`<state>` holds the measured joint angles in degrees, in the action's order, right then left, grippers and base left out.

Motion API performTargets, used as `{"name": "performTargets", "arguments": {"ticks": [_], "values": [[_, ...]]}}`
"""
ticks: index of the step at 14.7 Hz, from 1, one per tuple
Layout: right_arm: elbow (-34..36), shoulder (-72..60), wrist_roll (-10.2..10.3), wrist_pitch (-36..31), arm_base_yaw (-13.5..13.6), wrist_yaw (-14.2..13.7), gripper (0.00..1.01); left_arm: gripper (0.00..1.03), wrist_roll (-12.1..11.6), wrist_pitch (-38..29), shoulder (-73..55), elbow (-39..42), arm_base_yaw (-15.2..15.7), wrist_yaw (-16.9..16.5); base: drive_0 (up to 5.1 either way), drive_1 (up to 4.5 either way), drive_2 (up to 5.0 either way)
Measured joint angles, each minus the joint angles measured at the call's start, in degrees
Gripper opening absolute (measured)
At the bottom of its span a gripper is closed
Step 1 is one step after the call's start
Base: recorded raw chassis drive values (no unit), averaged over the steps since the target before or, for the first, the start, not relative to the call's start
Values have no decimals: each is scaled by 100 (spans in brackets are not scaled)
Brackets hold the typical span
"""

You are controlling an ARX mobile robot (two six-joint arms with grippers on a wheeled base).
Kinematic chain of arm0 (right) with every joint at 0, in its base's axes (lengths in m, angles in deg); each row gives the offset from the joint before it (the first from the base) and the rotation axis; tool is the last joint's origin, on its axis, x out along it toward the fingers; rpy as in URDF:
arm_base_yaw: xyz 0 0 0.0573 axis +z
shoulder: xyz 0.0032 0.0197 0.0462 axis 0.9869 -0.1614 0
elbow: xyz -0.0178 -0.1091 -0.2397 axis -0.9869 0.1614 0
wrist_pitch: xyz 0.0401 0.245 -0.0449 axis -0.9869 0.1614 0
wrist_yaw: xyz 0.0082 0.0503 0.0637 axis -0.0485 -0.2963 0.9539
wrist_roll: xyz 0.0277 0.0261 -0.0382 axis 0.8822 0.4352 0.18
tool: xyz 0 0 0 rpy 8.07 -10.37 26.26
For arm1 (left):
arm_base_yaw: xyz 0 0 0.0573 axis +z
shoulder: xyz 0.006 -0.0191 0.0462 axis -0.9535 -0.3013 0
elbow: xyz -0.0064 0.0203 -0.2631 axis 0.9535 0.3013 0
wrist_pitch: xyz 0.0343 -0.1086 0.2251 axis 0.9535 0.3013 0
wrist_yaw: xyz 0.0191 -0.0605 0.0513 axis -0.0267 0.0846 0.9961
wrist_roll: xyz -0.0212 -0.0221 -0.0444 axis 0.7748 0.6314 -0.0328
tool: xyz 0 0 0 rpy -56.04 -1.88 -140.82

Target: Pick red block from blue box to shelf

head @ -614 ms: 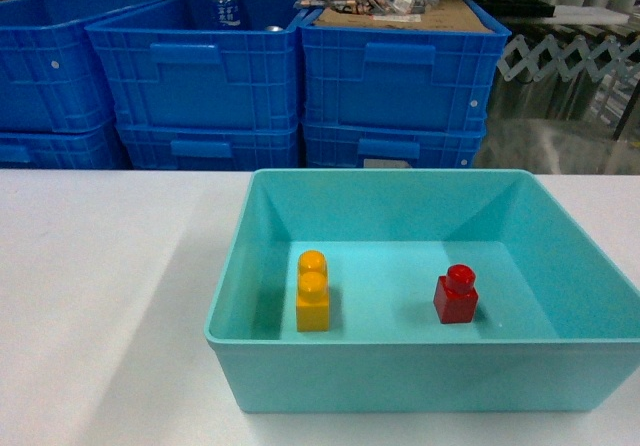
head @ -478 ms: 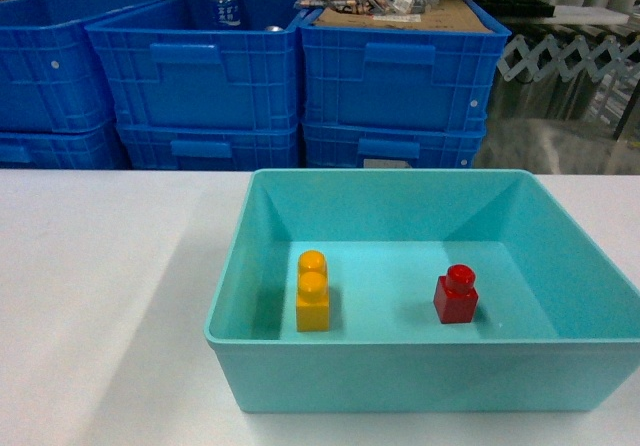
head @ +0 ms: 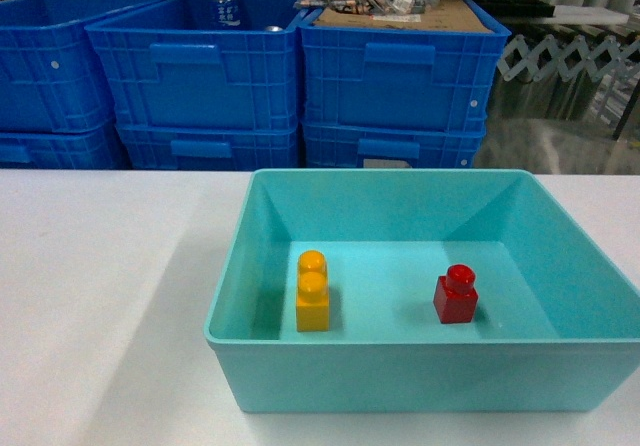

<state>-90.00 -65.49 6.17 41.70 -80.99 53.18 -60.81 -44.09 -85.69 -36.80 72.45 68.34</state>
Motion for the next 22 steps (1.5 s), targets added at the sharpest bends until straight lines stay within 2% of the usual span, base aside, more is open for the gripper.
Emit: {"name": "performTargets", "arguments": {"ticks": [22], "values": [[0, 0, 0, 0, 0, 0, 98, 98, 0, 0, 0, 0, 0, 0, 0, 0, 0]]}}
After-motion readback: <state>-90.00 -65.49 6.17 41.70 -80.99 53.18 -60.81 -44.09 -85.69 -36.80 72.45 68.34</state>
